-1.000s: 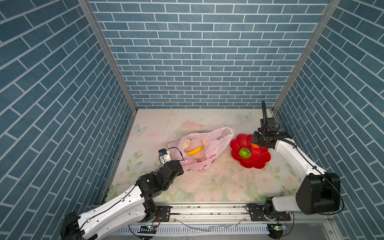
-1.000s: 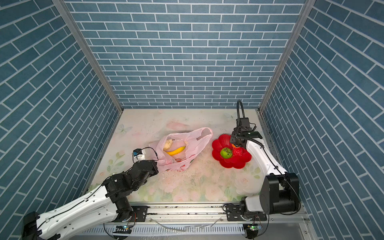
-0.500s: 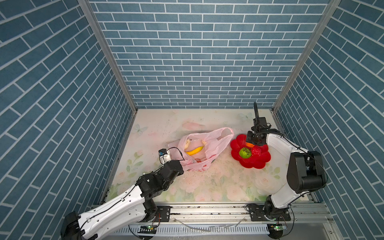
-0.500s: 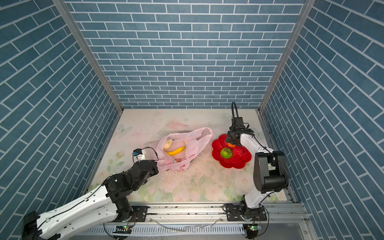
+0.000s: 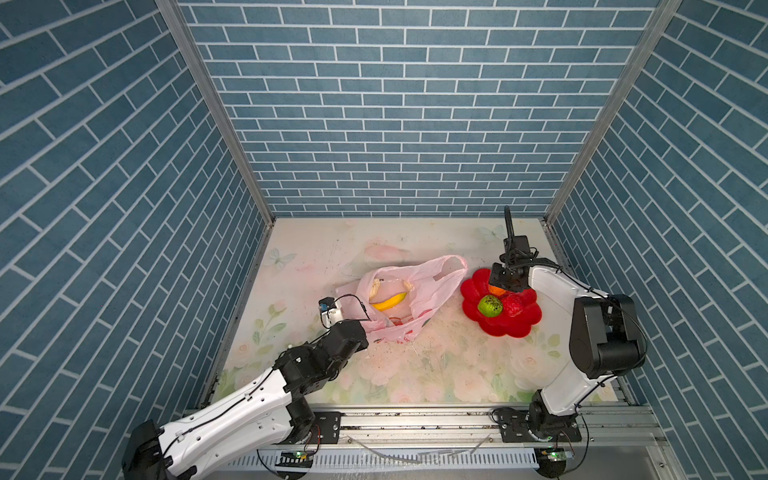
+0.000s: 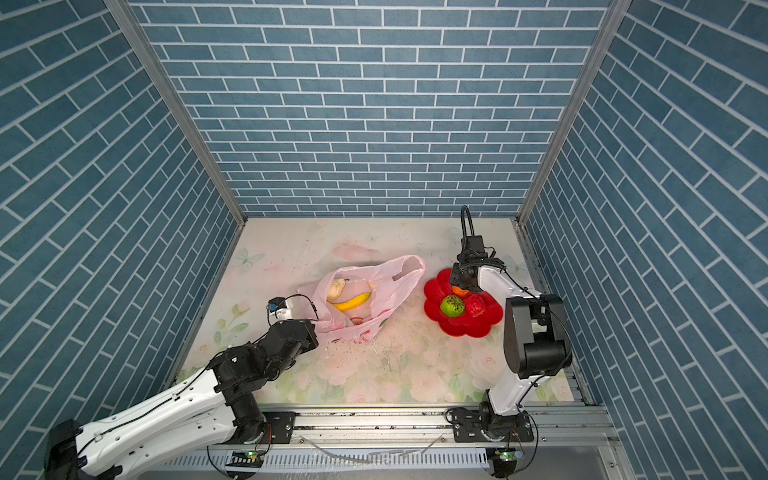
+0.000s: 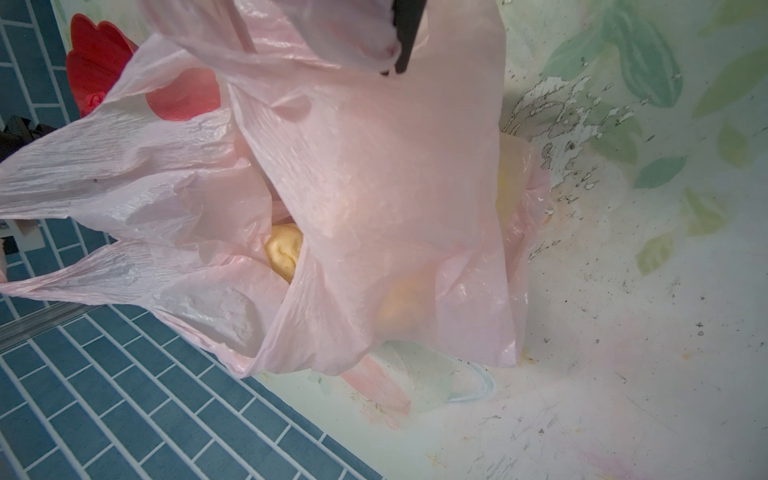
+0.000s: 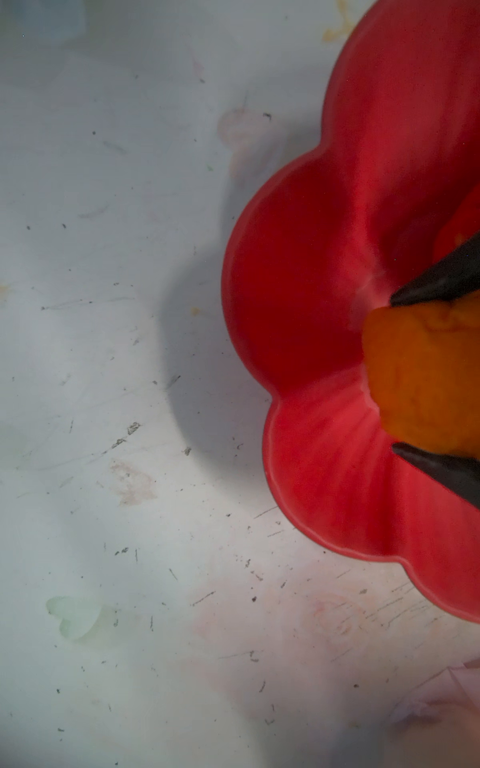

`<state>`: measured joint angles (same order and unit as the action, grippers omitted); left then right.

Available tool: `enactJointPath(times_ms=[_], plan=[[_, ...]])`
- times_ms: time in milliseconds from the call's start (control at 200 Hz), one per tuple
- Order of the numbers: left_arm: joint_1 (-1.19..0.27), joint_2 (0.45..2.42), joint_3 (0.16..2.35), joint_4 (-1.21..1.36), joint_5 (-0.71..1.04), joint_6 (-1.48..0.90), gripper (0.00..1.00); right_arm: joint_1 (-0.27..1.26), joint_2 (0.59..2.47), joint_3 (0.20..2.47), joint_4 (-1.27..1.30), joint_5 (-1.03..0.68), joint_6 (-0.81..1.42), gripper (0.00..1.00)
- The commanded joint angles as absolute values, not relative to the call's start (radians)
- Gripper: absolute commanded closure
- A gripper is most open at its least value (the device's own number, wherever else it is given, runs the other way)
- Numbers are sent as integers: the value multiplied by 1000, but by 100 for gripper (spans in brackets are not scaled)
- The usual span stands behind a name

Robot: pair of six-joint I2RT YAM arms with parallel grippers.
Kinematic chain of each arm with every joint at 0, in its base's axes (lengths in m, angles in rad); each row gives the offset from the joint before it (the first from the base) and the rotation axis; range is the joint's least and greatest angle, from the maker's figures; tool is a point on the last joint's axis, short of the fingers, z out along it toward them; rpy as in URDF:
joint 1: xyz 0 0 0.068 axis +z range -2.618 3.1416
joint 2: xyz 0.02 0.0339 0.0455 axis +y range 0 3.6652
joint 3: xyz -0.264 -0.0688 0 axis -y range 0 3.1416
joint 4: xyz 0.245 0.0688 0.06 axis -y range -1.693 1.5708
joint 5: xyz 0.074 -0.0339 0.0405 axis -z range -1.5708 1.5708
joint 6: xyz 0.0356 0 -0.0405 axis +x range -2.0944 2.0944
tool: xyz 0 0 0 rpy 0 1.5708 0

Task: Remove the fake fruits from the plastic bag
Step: 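Lower the orange fruit onto the plate beside the lime and open the right gripper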

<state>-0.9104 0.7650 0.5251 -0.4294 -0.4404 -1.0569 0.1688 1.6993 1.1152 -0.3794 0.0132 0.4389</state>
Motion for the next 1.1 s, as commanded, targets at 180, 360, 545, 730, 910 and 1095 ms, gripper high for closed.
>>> enactJointPath(times_ms=[180, 360, 545, 730, 910, 1095], plan=[[-911, 762, 538, -445, -439, -1050, 100, 166, 1735, 1106, -362, 5, 432, 68], [-911, 758, 532, -446, -439, -1055, 100, 166, 1744, 1109, -361, 4, 432, 65], [-911, 759, 528, -446, -440, -1055, 100, 166, 1758, 1114, -358, 6, 437, 56], [-911, 758, 525, -444, -440, -1057, 100, 166, 1766, 1121, -363, 9, 437, 47], [-911, 755, 524, -445, -441, -1056, 100, 166, 1766, 1129, -367, 15, 437, 40], [-911, 743, 519, -446, -443, -1061, 100, 166, 1767, 1141, -374, 18, 437, 34]])
